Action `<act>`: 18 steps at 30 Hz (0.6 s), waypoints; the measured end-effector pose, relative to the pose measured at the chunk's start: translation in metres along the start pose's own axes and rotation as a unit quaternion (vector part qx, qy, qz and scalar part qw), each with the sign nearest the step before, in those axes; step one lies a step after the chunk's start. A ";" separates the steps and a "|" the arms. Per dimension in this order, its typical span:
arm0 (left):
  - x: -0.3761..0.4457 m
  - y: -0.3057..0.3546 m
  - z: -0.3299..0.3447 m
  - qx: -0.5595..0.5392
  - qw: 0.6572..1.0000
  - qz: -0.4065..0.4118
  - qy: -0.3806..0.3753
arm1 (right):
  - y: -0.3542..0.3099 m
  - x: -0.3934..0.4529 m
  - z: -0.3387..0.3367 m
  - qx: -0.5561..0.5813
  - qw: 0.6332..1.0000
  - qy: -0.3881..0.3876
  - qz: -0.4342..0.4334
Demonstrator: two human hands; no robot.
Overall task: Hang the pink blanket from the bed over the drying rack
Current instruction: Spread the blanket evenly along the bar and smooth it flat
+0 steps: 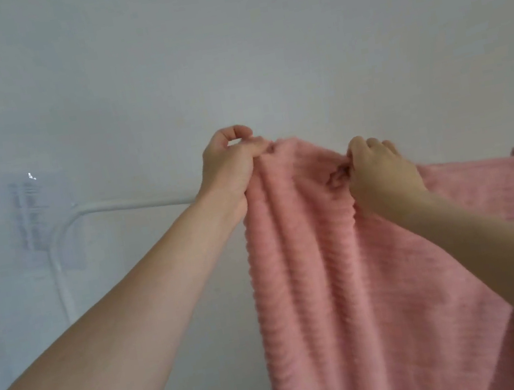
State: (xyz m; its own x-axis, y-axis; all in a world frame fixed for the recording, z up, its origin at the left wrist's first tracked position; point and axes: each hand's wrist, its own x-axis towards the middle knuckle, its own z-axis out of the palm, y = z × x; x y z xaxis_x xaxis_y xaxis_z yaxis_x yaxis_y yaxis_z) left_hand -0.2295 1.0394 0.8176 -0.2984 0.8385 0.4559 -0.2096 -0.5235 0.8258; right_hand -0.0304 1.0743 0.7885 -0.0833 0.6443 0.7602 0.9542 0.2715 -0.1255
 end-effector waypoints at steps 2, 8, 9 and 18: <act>0.013 0.012 -0.017 -0.003 0.999 0.031 0.029 | -0.004 0.005 -0.003 -0.020 0.999 0.008 0.048; 0.030 0.028 -0.055 0.171 0.979 0.107 -0.017 | -0.043 0.018 -0.009 0.029 0.997 -0.023 0.073; 0.033 0.029 -0.062 0.214 0.971 0.106 -0.033 | -0.055 0.018 -0.006 0.061 0.996 -0.042 0.057; 0.055 0.014 -0.118 0.364 0.926 0.097 -0.024 | -0.134 0.010 0.025 0.072 0.978 -0.116 -0.155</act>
State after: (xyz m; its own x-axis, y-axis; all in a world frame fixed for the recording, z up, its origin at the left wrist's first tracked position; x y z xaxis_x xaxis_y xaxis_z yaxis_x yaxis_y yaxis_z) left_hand -0.3585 1.0600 0.8153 -0.2185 0.7551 0.6182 0.5315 -0.4392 0.7243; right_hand -0.1666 1.0622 0.7971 -0.4416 0.6547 0.6135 0.8234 0.5674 -0.0129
